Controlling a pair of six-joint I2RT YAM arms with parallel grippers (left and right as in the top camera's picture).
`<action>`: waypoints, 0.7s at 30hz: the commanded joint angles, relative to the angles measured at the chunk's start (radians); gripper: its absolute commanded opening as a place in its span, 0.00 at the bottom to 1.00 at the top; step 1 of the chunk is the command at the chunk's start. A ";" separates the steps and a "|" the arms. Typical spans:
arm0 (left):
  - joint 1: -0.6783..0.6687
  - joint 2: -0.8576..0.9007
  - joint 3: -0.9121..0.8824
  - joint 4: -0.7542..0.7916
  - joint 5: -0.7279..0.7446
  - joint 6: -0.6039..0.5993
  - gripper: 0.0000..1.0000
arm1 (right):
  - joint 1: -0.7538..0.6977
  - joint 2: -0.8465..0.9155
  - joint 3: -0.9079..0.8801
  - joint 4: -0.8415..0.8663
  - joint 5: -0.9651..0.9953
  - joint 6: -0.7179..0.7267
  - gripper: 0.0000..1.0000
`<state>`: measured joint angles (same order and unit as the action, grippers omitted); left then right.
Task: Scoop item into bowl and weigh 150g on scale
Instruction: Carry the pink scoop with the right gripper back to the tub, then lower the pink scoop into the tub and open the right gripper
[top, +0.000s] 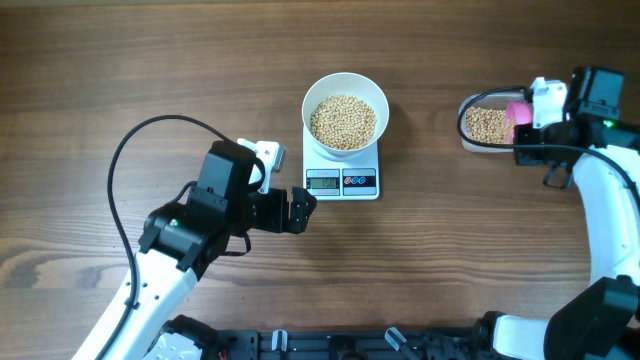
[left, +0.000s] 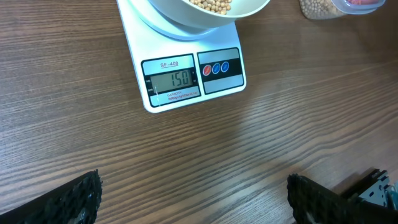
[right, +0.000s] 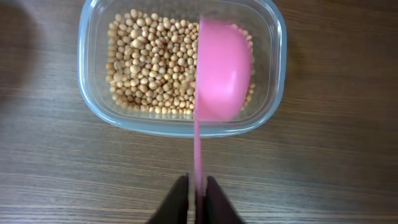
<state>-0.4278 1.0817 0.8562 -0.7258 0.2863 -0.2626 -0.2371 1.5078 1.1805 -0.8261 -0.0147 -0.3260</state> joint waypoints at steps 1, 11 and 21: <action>0.006 0.002 0.010 0.003 0.009 0.021 1.00 | 0.032 -0.019 0.011 0.003 0.079 -0.015 0.22; 0.006 0.002 0.010 0.003 0.009 0.021 1.00 | 0.035 -0.019 0.011 0.006 0.074 -0.007 0.48; 0.006 0.002 0.010 0.003 0.009 0.021 1.00 | 0.035 -0.061 0.011 0.100 0.067 0.120 1.00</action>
<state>-0.4278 1.0817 0.8562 -0.7258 0.2863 -0.2626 -0.2054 1.5002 1.1805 -0.7547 0.0463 -0.2600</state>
